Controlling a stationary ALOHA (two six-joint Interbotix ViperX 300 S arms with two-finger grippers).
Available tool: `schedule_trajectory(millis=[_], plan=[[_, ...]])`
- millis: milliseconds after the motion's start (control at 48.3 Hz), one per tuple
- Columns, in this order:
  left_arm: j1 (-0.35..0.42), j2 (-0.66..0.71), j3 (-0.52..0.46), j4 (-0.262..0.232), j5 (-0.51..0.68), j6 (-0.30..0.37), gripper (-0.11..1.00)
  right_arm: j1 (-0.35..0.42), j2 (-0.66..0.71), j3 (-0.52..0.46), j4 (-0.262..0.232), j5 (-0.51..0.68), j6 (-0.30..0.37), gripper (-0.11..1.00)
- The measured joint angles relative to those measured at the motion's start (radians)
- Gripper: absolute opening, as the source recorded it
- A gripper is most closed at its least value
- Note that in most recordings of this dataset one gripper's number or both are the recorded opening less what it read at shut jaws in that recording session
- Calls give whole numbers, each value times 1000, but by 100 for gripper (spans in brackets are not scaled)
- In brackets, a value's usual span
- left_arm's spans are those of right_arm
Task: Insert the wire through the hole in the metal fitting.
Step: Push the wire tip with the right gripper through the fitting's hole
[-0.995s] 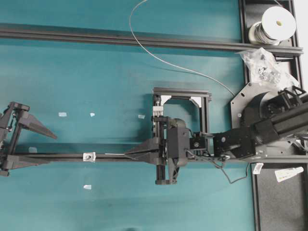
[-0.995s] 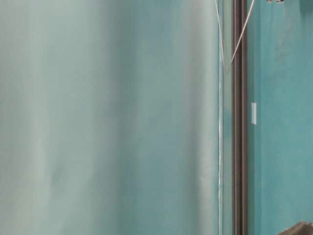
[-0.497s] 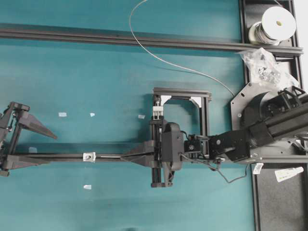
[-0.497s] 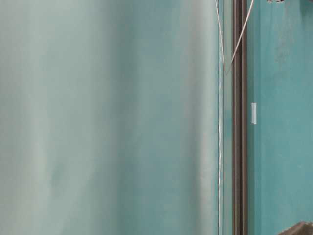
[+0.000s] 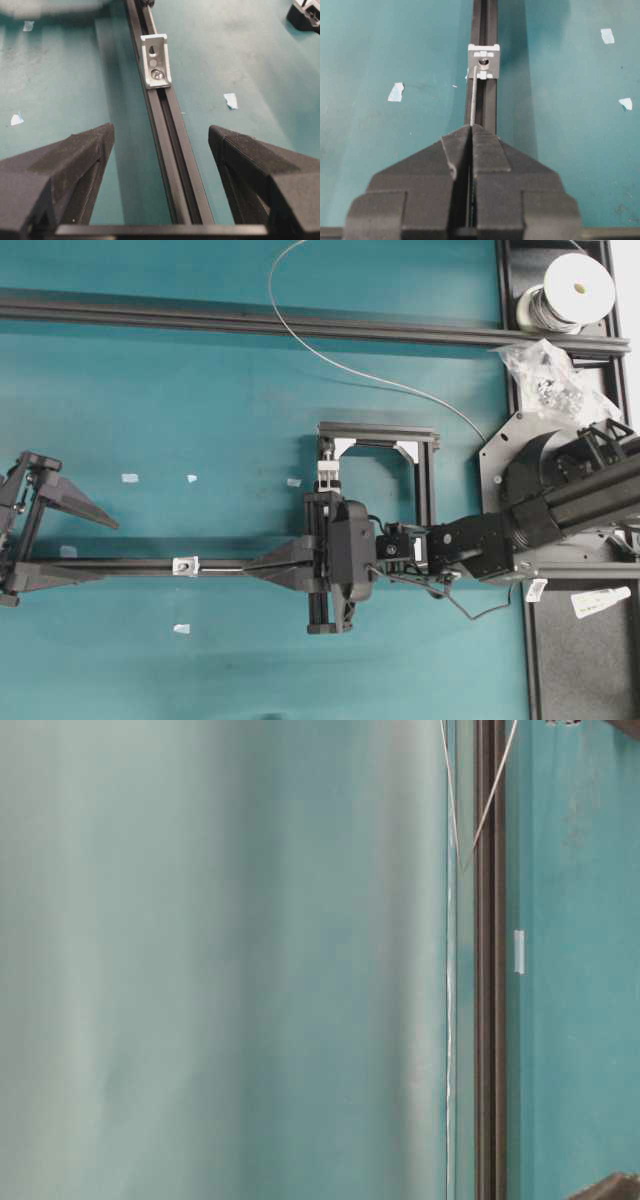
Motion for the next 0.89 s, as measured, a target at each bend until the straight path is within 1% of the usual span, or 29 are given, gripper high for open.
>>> schedule_trajectory(millis=[891], plan=[[11,0,-2,-2,0,0,90,-15,17,-11,0,-5,-2,-1]])
